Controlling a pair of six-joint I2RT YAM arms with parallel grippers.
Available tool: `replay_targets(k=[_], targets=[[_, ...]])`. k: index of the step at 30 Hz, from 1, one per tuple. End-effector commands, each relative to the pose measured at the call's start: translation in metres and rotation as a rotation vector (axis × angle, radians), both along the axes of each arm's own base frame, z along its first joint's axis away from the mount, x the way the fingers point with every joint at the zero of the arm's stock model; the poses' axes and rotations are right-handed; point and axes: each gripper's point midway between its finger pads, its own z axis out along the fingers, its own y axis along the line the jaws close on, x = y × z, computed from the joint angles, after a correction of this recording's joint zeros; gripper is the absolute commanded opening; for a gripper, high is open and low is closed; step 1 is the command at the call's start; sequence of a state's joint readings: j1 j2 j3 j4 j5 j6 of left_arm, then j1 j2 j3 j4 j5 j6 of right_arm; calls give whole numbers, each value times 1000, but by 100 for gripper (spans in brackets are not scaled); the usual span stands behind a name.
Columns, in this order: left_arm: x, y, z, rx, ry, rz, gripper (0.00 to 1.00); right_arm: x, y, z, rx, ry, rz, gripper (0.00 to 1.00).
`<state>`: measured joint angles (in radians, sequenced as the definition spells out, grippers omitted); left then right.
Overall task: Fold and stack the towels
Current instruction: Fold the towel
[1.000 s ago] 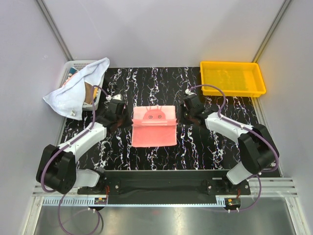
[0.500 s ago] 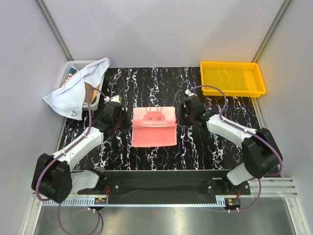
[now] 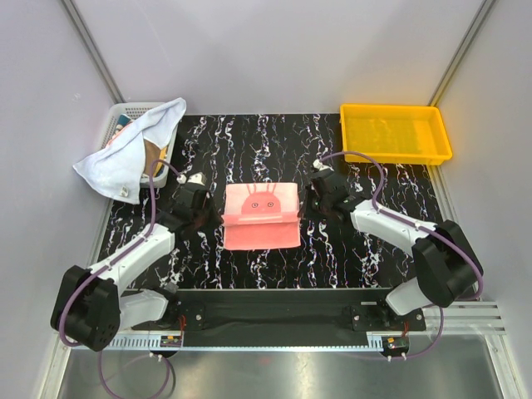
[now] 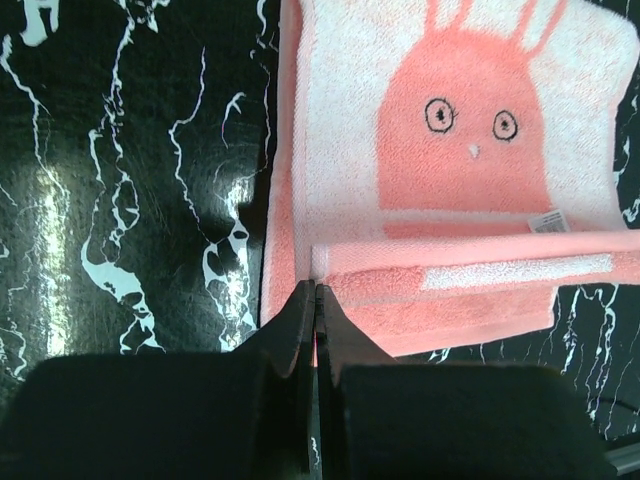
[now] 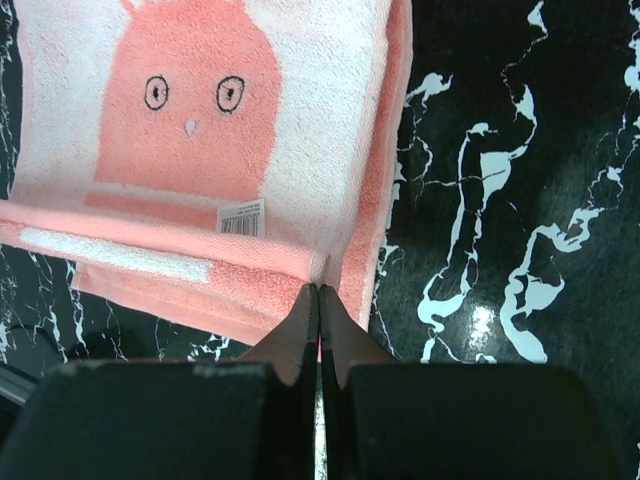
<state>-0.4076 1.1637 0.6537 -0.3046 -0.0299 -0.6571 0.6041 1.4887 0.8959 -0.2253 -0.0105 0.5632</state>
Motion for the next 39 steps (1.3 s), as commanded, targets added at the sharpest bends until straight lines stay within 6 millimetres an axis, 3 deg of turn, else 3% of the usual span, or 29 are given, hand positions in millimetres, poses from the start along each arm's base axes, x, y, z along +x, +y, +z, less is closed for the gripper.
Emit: replay_targets(k=[1,10,19,33,39], targets=[[-2,-5,5,-40,-28,-10,0,-2,3,11,25,-36,-7,0],[-3,-4,6,-37,-28,-12,0,-5,5,12,28,-31,-1,0],[-6,-9,26,-71,-55,-36,0,-9,1,24,36,-50,-5,0],[-26,-7,-16,-71,34,-42,0,-29,3,-21,41,43,7,0],[-30,-6,-27,-66,59,-46,0,-37,5,-29,53,69,22,1]])
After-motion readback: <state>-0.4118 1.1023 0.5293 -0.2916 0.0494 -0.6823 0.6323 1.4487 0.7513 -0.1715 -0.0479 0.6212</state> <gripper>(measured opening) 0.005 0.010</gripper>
